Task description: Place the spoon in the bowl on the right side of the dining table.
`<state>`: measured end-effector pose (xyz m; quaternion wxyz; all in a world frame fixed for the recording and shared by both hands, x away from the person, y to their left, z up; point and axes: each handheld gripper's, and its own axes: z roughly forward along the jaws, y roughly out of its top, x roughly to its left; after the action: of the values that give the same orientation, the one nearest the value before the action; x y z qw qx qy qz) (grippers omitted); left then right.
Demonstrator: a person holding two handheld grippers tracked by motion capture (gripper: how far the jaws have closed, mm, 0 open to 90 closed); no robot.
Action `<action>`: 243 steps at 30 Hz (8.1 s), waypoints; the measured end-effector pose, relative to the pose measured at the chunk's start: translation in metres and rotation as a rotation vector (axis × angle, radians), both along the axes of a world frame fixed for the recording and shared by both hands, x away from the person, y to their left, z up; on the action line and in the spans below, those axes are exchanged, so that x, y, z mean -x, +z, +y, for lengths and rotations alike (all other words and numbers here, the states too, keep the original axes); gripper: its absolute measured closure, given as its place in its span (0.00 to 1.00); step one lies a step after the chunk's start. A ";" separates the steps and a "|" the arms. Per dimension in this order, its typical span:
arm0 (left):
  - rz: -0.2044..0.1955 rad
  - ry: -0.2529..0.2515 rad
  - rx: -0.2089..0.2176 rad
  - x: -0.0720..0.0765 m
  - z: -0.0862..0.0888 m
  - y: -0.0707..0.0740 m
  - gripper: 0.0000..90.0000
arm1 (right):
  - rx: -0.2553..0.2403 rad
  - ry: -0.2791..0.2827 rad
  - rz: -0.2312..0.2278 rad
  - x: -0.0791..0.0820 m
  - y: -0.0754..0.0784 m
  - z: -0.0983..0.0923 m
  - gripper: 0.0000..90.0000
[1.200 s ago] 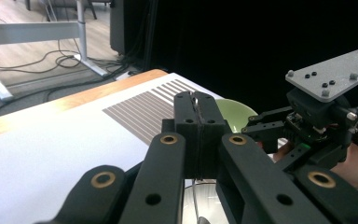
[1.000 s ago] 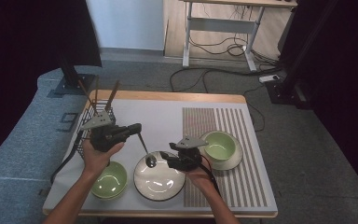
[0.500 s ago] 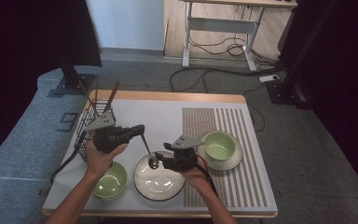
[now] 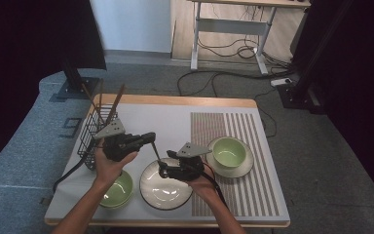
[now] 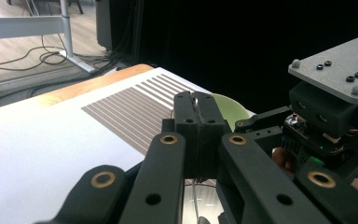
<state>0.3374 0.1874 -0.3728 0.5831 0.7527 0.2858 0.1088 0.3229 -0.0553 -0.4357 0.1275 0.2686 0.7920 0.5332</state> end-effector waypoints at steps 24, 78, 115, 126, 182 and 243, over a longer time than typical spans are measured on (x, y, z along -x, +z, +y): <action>0.010 -0.069 0.008 0.002 -0.006 -0.005 0.99 | 0.072 0.093 -0.002 0.002 -0.007 0.009 0.93; 0.043 0.054 -0.033 0.030 0.036 -0.003 0.53 | 0.025 -0.070 0.003 -0.014 0.000 -0.056 0.99; 0.067 0.065 -0.036 0.043 0.047 -0.033 0.52 | -0.027 -0.198 0.005 -0.023 0.005 -0.099 0.99; 0.074 0.073 -0.032 0.043 0.052 -0.037 0.52 | -0.047 -0.250 0.007 -0.026 0.006 -0.113 0.99; 0.111 0.070 -0.034 0.044 0.056 -0.047 0.52 | -0.050 -0.464 0.067 -0.045 -0.020 -0.174 0.99; 0.131 0.056 -0.025 0.043 0.061 -0.052 0.52 | -0.064 -0.677 0.088 -0.053 -0.045 -0.223 0.78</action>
<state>0.2941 0.2488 -0.4246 0.5502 0.7573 0.3429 0.0791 0.3759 -0.2778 -0.4809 0.2545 0.5430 0.6453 0.4732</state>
